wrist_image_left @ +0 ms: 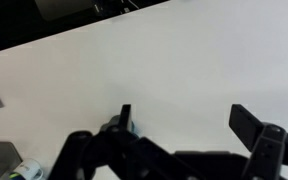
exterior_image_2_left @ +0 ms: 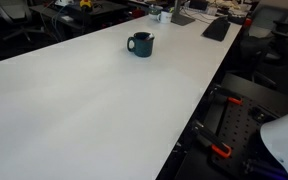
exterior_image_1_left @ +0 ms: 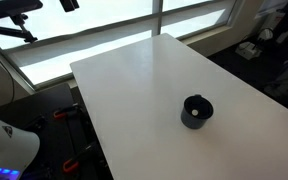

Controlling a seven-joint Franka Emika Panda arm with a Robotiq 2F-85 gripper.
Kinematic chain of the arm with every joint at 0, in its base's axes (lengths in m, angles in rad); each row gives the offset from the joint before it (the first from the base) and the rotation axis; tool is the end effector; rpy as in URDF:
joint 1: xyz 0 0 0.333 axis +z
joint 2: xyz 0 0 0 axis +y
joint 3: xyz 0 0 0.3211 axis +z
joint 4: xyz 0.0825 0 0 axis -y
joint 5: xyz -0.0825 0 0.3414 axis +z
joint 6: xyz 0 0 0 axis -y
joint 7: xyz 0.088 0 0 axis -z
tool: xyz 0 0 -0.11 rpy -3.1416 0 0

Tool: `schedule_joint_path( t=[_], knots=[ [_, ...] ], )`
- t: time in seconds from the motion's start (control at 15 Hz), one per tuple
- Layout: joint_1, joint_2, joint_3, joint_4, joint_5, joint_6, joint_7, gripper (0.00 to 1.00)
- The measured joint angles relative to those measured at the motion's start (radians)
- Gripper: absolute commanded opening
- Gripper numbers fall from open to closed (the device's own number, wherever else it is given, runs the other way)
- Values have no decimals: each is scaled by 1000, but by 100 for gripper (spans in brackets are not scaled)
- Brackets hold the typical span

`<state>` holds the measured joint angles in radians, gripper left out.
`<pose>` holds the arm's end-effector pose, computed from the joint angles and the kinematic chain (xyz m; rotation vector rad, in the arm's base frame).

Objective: Remove the marker from the cup and put it on the table

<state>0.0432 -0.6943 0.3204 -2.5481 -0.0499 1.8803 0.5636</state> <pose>0.2825 0.1166 0.4985 2.8860 -0.3706 0.1513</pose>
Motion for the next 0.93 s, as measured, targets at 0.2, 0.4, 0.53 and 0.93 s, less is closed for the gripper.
schedule_joint_path(
  t=[0.2,0.4,0.53,0.93],
  knots=[
    [-54,108,-102,76,-36,28,-103,100],
    [-97,226,-166,153,-84,60,-149,100],
    [-101,260,-180,168,-87,61,-149,100],
    [-91,249,-173,167,-98,61,-149,100]
  ],
)
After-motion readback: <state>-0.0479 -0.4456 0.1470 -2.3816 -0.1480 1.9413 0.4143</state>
